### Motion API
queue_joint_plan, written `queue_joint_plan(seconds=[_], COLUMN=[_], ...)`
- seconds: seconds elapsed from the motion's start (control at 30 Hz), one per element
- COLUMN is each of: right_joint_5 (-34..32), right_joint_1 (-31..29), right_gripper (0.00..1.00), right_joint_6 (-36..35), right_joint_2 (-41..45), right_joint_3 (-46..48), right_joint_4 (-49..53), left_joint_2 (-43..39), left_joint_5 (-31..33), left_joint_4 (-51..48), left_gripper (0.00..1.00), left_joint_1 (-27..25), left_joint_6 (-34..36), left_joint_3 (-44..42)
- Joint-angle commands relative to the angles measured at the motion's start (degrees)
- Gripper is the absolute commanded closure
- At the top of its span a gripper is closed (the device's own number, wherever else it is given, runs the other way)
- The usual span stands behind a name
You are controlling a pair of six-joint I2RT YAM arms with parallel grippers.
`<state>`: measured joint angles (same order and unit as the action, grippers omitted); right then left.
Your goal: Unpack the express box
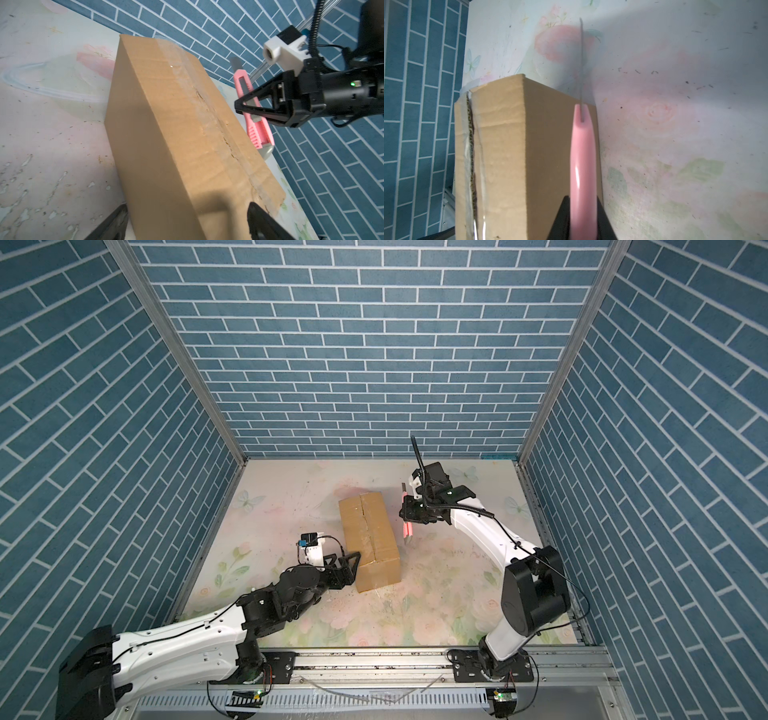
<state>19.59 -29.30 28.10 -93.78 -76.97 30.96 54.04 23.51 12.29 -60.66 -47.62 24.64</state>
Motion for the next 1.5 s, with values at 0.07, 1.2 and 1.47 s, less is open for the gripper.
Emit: queue_joint_plan(seconds=[0.07, 1.2, 1.47], right_joint_5=[8.78, 1.5, 4.23], right_joint_1=[0.14, 3.61, -11.23], right_gripper=[1.0, 1.0, 1.0], right_joint_6=[-3.47, -5.73, 14.23], right_joint_2=[-4.87, 23.11, 40.54], right_joint_3=[-4.9, 1.72, 22.55], right_joint_4=[-3.07, 19.16, 5.76], left_joint_2=[1.78, -3.97, 13.16], left_joint_5=[4.95, -20.84, -47.37], left_joint_4=[6.92, -25.64, -18.61], left_gripper=[0.1, 0.0, 0.0], left_joint_1=[-4.45, 24.37, 46.12], left_joint_6=[-2.37, 9.73, 19.35], left_joint_3=[-0.84, 20.48, 27.58])
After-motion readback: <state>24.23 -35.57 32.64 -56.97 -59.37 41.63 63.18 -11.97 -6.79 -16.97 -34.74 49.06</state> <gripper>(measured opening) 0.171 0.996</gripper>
